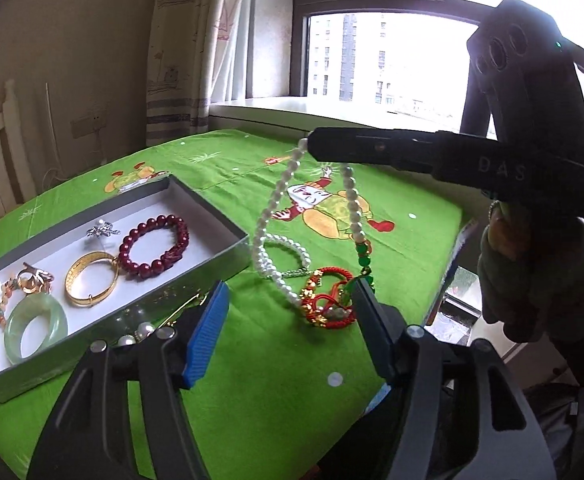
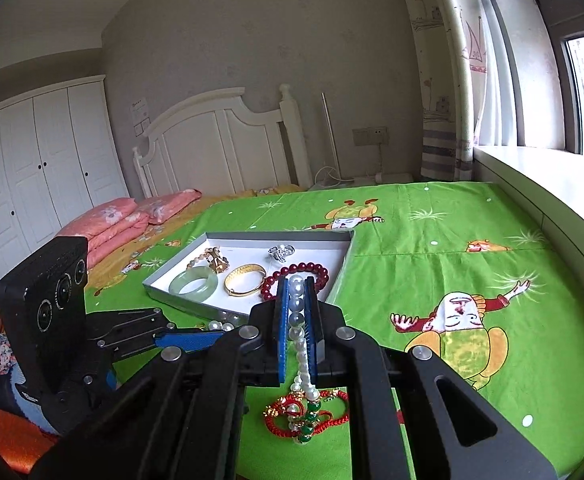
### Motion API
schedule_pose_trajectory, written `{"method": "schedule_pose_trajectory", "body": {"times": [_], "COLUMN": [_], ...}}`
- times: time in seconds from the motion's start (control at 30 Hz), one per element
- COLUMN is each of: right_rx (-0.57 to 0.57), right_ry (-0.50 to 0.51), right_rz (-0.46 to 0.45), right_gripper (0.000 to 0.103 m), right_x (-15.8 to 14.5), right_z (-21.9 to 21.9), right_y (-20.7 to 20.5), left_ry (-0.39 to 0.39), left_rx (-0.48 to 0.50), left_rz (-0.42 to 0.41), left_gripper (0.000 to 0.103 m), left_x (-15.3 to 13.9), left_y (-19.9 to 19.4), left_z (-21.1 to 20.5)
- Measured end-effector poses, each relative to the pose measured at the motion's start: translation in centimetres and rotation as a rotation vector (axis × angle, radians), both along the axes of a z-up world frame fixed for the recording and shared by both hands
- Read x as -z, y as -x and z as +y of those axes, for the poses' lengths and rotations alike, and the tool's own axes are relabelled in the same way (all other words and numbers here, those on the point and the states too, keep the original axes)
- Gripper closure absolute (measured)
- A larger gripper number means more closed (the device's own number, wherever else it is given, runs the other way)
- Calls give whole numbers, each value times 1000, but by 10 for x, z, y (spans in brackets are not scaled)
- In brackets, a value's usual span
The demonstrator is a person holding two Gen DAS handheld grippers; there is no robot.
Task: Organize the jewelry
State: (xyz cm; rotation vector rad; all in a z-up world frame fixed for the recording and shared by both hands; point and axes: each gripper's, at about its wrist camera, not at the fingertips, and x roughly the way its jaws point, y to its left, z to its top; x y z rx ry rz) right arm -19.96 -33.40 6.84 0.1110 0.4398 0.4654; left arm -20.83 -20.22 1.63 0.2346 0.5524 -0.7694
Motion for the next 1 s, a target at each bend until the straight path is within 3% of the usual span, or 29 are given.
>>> {"method": "schedule_pose_trajectory", "body": {"times": [0.13,0.23,0.33,0.4,0.47,0.5,0.77,1.0], "right_rx": [12,16,13,16,25,31,76,81], "right_ry": [-11,-20,-26,-26,-29,-30,-38,-33], "right_rz": [14,25,31,31,31,32,34,1], "right_gripper": [94,94,94,94,94,94,94,94], "right_x": [4,7,9,10,10,10,11,1], "right_z": [-7,-10,-11,-12,-15,-16,-26,-23], "right_y": [1,-1,-1,-2,-3,-3,-4,1], "left_ry": [-65,-158,-187,-200,-189,-186,-28,55], "left_rx": [141,170,176,183,187,180,111,24], "left_rz": [-12,-27,-28,-15,-7,-17,2,-48], "left_gripper": [45,57,61,78,96,98,98,98], "left_x": [14,27,33,34,33,32,12,-22], "left_y": [9,9,1,-3,-5,-5,-15,-15], "left_z": [-25,-43,-49,-50,-46,-43,-3,34]}}
